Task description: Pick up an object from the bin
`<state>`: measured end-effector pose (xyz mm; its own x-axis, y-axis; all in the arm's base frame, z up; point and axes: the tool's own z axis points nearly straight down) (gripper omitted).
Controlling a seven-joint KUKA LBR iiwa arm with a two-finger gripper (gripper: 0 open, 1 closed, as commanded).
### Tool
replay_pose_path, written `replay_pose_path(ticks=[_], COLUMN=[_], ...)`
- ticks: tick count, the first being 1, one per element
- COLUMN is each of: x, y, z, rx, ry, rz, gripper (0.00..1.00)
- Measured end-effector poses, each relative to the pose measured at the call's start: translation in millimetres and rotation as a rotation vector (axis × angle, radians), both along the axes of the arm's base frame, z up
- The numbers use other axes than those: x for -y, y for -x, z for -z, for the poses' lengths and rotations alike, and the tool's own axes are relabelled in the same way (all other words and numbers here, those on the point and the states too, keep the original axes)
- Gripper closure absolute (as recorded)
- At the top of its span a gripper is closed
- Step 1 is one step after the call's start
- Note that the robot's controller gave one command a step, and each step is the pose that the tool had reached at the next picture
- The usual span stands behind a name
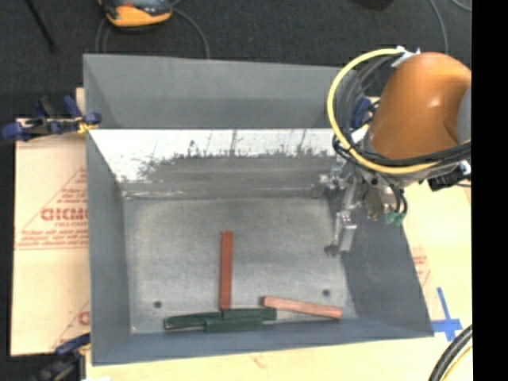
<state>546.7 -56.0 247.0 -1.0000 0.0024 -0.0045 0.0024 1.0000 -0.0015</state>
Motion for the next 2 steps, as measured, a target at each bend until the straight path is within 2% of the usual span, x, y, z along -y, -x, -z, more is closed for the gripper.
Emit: replay_pose_path(ticks=[1,2], x=[0,-38], y=[0.0,-20.1], z=[0,29], rx=[0.000,0.003], ry=[0.000,0.001], rz=[-0.001,-0.089], gripper=[0.00,0.00])
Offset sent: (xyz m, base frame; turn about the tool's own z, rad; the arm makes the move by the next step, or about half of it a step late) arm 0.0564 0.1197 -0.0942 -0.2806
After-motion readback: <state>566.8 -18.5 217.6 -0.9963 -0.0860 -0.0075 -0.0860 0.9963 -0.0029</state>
